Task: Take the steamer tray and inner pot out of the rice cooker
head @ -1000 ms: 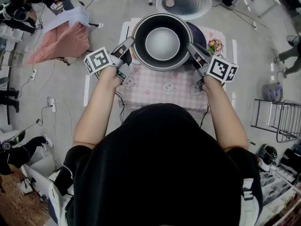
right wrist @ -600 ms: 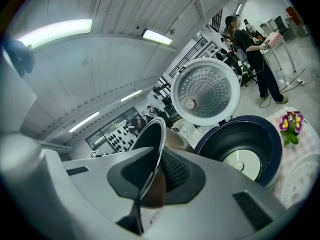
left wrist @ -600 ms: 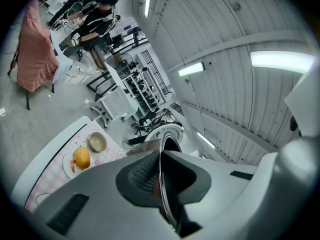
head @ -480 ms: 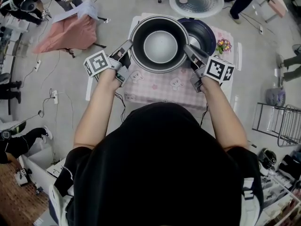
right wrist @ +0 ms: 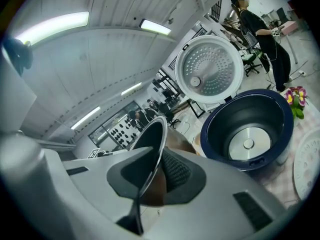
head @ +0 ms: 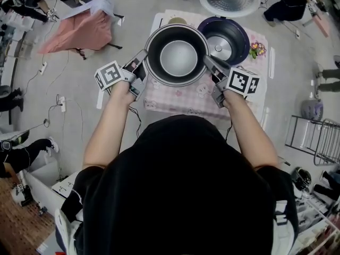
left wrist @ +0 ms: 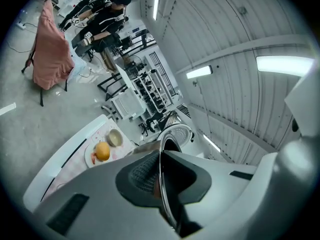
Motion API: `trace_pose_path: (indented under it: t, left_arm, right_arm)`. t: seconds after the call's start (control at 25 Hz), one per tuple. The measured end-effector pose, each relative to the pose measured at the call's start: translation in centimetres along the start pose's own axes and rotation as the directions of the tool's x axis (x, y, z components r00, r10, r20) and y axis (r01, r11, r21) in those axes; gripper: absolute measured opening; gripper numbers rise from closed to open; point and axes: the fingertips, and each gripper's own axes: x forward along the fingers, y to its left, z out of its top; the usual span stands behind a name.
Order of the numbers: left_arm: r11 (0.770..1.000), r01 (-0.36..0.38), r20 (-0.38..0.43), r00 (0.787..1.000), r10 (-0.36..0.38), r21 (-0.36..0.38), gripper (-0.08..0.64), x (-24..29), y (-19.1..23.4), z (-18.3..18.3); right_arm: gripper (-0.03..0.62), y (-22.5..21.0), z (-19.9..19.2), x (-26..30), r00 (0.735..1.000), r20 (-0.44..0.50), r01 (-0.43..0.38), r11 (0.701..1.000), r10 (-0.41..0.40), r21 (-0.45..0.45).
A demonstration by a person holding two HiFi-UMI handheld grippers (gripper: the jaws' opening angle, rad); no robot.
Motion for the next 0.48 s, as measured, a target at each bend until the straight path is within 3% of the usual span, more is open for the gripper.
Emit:
trace_pose_path:
  t: [0.48]
  left_arm:
    - [0.998,-0.031,-0.038,0.999,0.029,-0.057,0.037,-1.2,3.8,-3.2]
  right_arm:
    - [0.06,-2.2,-5.0,0.3,0.998,-0.058,0.029,0.997,-0.025,0.07]
